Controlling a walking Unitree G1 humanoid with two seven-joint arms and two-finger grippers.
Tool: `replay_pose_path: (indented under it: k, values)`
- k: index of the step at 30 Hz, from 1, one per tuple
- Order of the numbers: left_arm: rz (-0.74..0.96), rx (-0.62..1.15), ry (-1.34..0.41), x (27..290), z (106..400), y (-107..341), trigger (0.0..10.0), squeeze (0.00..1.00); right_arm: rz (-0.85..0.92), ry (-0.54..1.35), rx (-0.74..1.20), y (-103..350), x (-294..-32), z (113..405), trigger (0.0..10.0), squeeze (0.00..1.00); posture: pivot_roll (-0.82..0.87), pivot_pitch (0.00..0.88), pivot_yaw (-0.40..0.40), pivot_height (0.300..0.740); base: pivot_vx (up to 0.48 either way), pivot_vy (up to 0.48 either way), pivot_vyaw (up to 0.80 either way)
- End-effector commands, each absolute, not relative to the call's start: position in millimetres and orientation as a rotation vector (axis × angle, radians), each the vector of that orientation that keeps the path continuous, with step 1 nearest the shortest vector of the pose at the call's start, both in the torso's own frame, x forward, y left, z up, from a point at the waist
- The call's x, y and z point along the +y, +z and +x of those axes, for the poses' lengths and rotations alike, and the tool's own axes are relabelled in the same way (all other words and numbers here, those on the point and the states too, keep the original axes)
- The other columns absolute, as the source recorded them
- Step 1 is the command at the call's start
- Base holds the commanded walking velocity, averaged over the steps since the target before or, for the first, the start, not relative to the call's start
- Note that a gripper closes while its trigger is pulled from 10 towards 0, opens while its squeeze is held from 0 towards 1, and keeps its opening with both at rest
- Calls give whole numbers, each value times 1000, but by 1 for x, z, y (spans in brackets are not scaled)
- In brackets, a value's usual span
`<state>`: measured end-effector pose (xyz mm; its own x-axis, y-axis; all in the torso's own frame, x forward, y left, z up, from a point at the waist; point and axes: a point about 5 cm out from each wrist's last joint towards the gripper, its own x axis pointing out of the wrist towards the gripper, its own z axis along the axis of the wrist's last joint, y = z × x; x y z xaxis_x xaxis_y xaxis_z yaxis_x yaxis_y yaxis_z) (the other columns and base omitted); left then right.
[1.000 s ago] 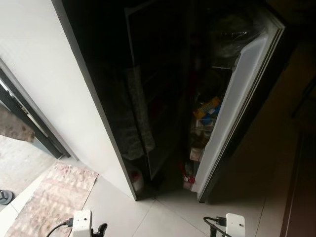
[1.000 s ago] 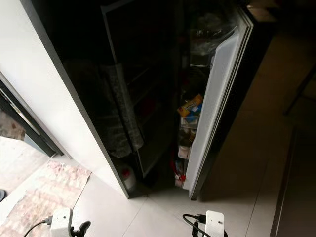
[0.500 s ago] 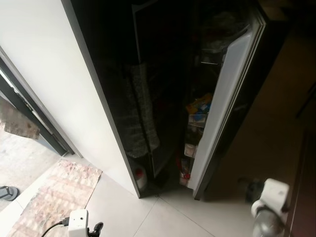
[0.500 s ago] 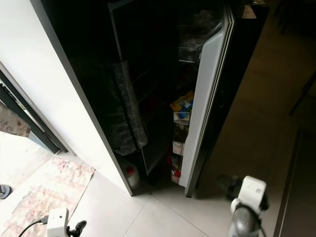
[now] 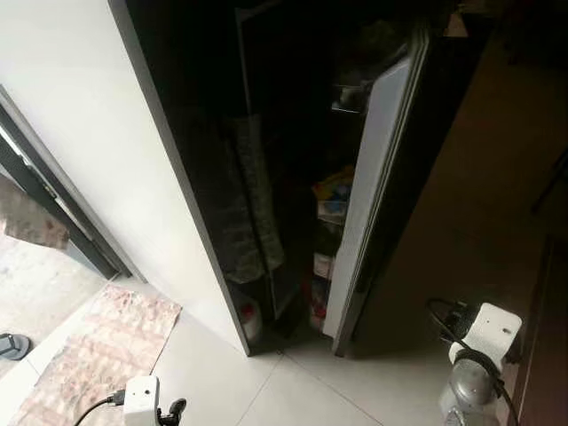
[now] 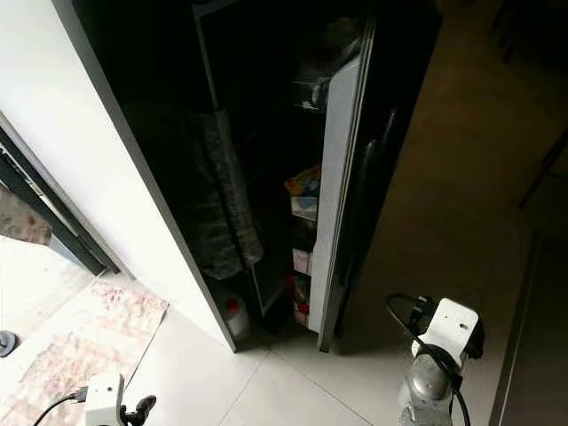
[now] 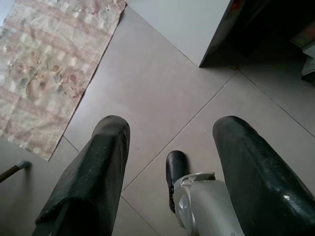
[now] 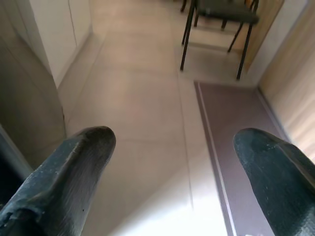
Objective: Restocking fridge
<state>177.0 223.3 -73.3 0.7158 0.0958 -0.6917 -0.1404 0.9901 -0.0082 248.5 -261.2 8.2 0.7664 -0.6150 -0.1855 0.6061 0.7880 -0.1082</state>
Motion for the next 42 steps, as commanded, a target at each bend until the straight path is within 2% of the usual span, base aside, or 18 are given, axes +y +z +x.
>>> replay_pose_path:
  k: [1,4,13,14,17,19,20,22,24,27,34,39,42]
  values:
    - [-50,780,136,225,172,-75,10000,0,-40,-675,162,18,-264,255,10000,0,-23,65,58,740,0,0,0]
    - [-49,782,137,225,172,-75,10000,0,0,-635,130,29,-265,268,10000,0,-26,65,58,740,0,0,0]
    - [-56,785,142,224,172,-76,10000,0,-28,-497,-4,75,-264,308,10000,0,-30,61,56,740,0,0,0]
    - [-58,787,144,224,172,-76,10000,0,-57,-414,-24,86,-257,320,10000,0,-31,61,56,740,0,0,0]
    - [-58,789,146,224,171,-77,10000,0,-68,-361,-70,99,-251,330,10000,0,-31,61,56,740,0,0,0]
    - [-60,789,152,225,171,-77,10000,0,-37,-339,-83,106,-246,337,10000,0,-28,60,57,740,0,0,0]
    - [-60,791,156,226,170,-77,10000,0,61,-312,-90,115,-239,347,10000,0,-26,59,62,740,0,0,0]
    - [-59,792,157,227,170,-77,10000,0,51,-256,-125,128,-230,356,10000,0,-26,59,62,740,0,0,0]
    - [-59,792,157,227,170,-77,10000,0,49,-248,-131,129,-229,357,10000,0,-26,59,62,740,0,0,0]
    - [-55,792,159,228,170,-76,10000,0,47,-175,-171,144,-214,366,10000,0,-25,55,64,740,0,0,0]
    - [-57,788,162,227,171,-76,10000,0,124,-209,-159,152,-213,375,10000,0,-19,43,64,740,0,0,0]
    - [-58,790,157,226,171,-77,10000,0,110,-162,-156,156,-203,380,10000,0,-19,36,63,740,0,0,0]
    - [-58,787,161,227,172,-76,10000,0,110,-73,-138,158,-186,384,10000,0,-15,28,63,740,0,0,0]
